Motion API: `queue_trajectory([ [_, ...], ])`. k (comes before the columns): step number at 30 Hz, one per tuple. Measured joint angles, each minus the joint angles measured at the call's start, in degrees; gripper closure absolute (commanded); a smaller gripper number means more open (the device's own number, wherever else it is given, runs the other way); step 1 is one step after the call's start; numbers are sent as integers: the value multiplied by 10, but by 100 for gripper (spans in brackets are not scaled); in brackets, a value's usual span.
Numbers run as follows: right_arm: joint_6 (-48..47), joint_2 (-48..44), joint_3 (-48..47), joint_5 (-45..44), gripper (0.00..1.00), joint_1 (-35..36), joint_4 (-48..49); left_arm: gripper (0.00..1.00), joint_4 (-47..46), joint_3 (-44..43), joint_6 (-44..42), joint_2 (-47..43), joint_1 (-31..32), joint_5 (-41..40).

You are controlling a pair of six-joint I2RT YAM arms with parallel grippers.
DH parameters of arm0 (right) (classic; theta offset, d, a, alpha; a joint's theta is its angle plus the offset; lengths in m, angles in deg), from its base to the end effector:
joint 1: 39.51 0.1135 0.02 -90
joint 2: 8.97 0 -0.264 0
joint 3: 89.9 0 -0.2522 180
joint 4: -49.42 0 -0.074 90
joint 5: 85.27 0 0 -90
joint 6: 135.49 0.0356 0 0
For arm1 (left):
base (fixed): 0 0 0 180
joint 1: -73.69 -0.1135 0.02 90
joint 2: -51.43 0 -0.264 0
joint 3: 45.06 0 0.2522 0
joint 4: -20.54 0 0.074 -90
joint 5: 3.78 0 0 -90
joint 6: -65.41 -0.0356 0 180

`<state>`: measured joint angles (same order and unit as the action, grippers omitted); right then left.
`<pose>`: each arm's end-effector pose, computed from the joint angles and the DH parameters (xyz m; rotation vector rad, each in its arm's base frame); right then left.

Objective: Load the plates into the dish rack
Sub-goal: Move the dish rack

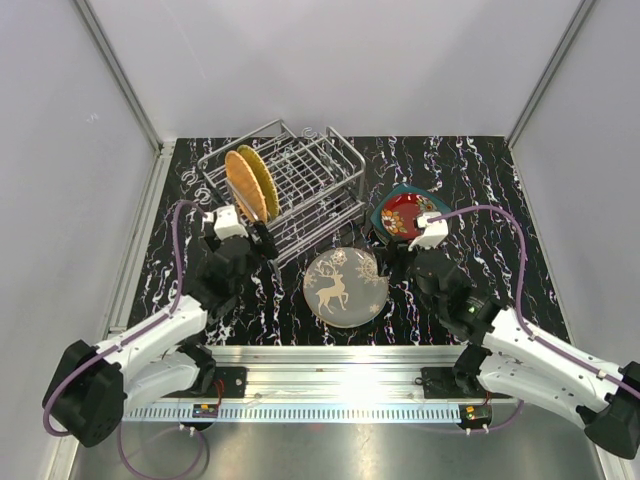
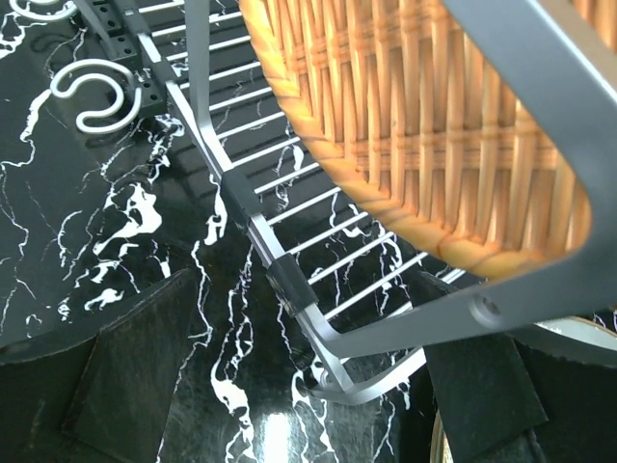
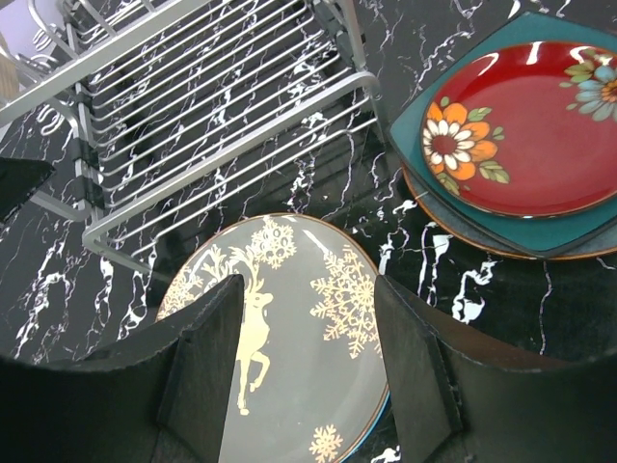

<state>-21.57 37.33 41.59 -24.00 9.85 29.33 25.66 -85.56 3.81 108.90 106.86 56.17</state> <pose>0.1366 0.1328 0.2818 -0.0702 1.8629 0.4198 0.1909 -0.1035 0.2231 -0.2609 1.8902 -0.2141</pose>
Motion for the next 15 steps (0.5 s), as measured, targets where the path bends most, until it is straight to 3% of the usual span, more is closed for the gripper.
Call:
queue_trajectory([
  [15,19,24,10,36,37,-35,22,3,61,-7,25,-36,-108,63],
])
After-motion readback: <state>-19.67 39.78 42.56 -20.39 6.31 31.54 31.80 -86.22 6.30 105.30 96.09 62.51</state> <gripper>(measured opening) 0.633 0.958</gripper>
